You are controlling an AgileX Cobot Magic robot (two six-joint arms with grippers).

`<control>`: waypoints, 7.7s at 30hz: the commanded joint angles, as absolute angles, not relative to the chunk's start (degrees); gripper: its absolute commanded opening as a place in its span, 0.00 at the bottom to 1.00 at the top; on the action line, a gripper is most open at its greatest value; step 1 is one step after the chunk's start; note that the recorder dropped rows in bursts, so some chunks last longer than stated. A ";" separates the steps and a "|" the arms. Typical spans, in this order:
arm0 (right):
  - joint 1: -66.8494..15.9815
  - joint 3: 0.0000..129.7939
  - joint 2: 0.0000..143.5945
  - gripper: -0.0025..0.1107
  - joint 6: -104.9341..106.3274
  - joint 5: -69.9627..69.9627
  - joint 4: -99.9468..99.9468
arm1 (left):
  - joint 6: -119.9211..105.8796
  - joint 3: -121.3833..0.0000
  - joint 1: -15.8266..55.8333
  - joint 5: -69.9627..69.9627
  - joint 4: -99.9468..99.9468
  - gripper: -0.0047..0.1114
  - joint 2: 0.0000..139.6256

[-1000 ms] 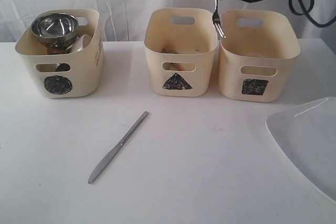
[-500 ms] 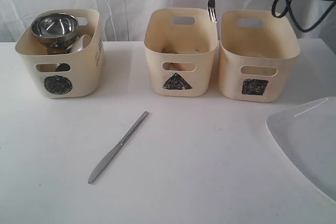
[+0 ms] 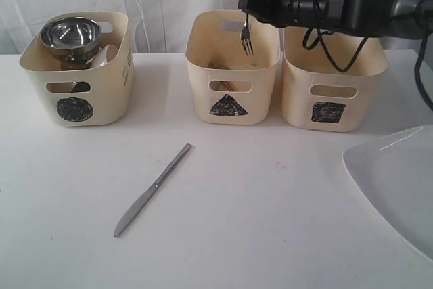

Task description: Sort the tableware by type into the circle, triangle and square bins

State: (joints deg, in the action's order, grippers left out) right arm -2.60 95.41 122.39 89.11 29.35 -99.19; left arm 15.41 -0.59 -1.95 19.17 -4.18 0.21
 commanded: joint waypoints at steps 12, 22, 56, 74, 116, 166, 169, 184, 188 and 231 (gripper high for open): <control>-2.84 96.02 117.29 0.25 75.28 40.90 -84.27 | 15.21 0.00 -1.83 20.08 -3.93 0.04 0.00; -10.92 93.15 114.22 0.02 55.91 57.56 -54.04 | 15.21 0.00 -1.83 20.08 -3.93 0.04 0.00; -36.00 85.90 125.69 0.02 20.09 41.97 -25.11 | 15.21 0.00 -1.83 20.08 -3.93 0.04 0.00; -36.00 90.16 117.63 0.06 16.08 45.66 -5.72 | 15.21 0.00 -1.83 20.08 -3.93 0.04 0.00; -36.00 91.52 126.72 0.55 28.26 51.10 -0.43 | 15.21 0.00 -1.83 20.08 -3.93 0.04 0.00; -30.28 109.86 136.59 0.30 48.85 57.72 -10.33 | 15.21 0.00 -1.83 20.08 -3.93 0.04 0.00; -30.28 109.86 136.94 0.14 48.85 56.47 -10.33 | 15.21 0.00 -1.83 20.08 -3.93 0.04 0.00; -30.28 109.90 133.76 0.02 40.23 56.41 -11.05 | 15.21 0.00 -1.83 20.08 -3.93 0.04 0.00; -30.18 109.90 129.61 0.02 40.23 56.30 -12.33 | 15.21 0.00 -1.83 20.08 -3.93 0.04 0.00; -2.85 109.90 127.98 0.02 65.92 35.03 -86.27 | 15.21 0.00 -1.83 20.08 -3.93 0.04 0.00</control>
